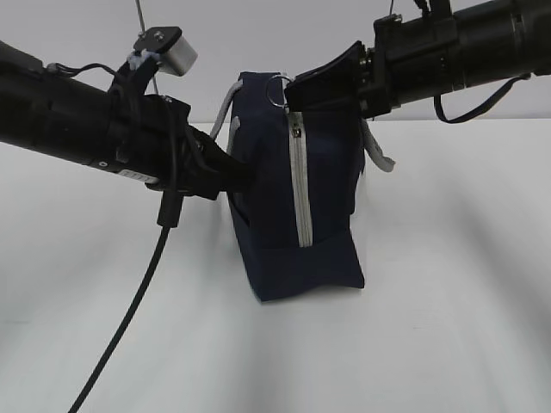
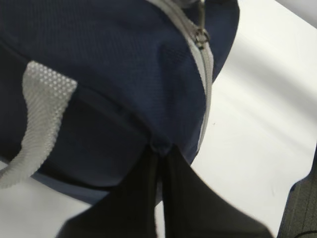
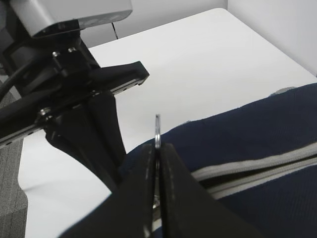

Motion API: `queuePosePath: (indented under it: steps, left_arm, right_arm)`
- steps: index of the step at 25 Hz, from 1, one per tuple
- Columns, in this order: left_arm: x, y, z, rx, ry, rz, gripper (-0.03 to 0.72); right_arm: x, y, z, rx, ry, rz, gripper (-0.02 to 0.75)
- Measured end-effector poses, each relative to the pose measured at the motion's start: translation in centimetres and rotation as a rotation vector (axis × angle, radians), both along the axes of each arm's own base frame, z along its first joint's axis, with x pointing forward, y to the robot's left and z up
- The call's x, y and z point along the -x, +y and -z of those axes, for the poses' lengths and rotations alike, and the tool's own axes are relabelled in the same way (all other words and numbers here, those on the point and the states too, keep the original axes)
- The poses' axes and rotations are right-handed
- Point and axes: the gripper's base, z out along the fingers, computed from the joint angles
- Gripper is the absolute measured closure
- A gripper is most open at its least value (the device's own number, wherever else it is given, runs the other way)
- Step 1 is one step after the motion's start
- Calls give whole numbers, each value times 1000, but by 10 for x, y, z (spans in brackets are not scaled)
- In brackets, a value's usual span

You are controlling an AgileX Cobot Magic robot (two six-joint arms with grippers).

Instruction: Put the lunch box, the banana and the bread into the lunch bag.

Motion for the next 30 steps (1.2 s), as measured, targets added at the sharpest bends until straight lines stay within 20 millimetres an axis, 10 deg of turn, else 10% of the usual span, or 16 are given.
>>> queuePosePath:
  steps: [30]
  left_arm:
    - [8, 1, 5, -78, 5, 122, 687]
  right_arm:
    - [-65, -3, 1, 61, -41, 23, 738]
